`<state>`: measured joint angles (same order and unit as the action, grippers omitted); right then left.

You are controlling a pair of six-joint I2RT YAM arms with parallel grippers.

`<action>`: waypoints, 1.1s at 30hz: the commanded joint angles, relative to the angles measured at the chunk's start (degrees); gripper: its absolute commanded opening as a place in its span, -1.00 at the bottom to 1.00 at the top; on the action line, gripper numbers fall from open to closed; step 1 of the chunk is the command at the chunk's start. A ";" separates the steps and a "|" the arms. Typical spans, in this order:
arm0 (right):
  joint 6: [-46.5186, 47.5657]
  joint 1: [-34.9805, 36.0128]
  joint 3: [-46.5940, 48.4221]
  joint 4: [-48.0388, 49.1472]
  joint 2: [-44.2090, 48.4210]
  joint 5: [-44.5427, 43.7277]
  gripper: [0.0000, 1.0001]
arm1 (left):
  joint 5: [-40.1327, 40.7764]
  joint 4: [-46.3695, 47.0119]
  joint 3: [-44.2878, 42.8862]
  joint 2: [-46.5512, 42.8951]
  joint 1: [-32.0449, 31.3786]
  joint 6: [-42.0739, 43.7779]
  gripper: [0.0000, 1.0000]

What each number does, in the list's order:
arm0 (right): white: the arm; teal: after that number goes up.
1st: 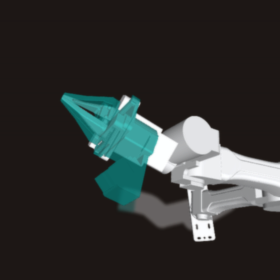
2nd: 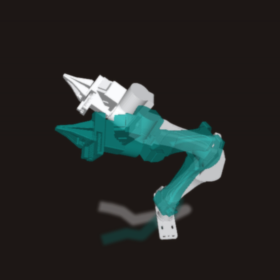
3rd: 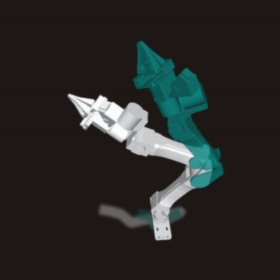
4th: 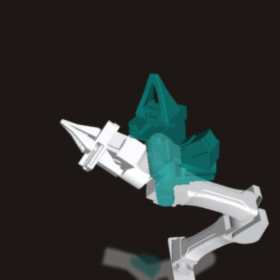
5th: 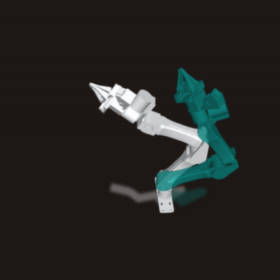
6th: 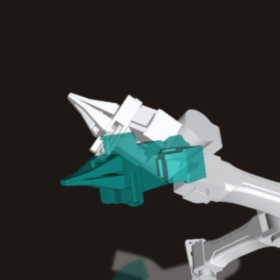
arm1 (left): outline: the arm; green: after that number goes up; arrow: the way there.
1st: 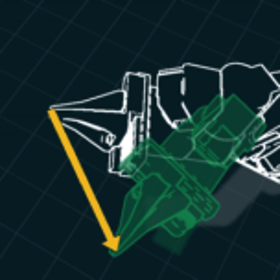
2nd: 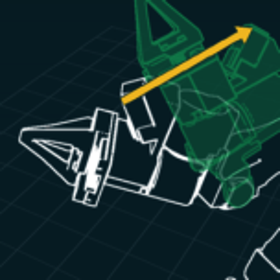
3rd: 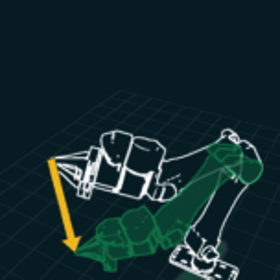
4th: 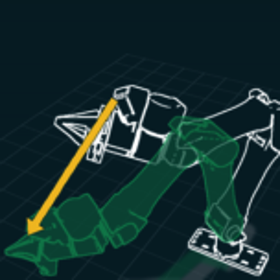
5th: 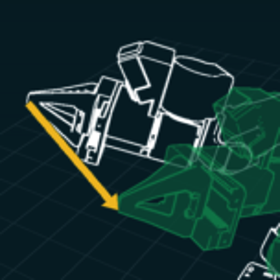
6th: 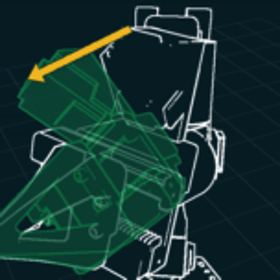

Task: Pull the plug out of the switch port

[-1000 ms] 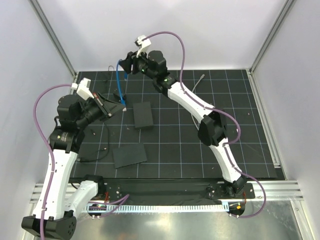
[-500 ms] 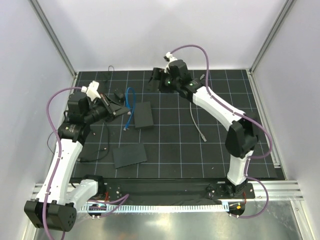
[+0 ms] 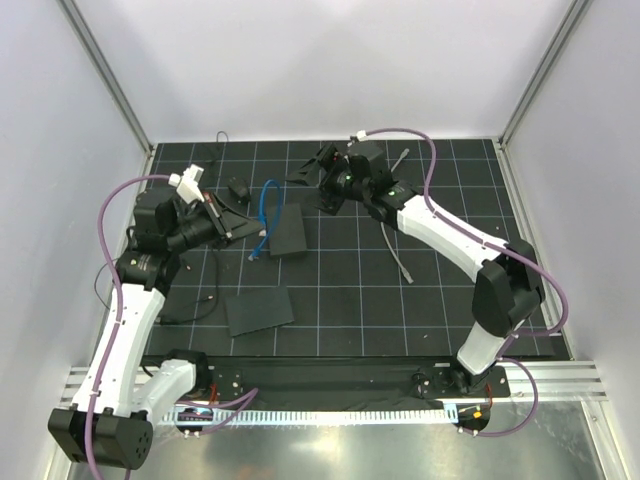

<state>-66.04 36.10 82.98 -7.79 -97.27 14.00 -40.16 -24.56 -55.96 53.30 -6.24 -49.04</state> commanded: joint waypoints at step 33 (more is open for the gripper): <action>9.85 7.24 21.34 -12.57 1.19 -7.30 -0.97 | 12.89 -12.43 -5.55 -12.69 0.18 8.34 0.40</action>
<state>-69.73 43.75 99.81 -9.72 -102.63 11.81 -34.92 -32.67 -57.98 42.61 -6.24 -44.25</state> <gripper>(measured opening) 0.125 0.674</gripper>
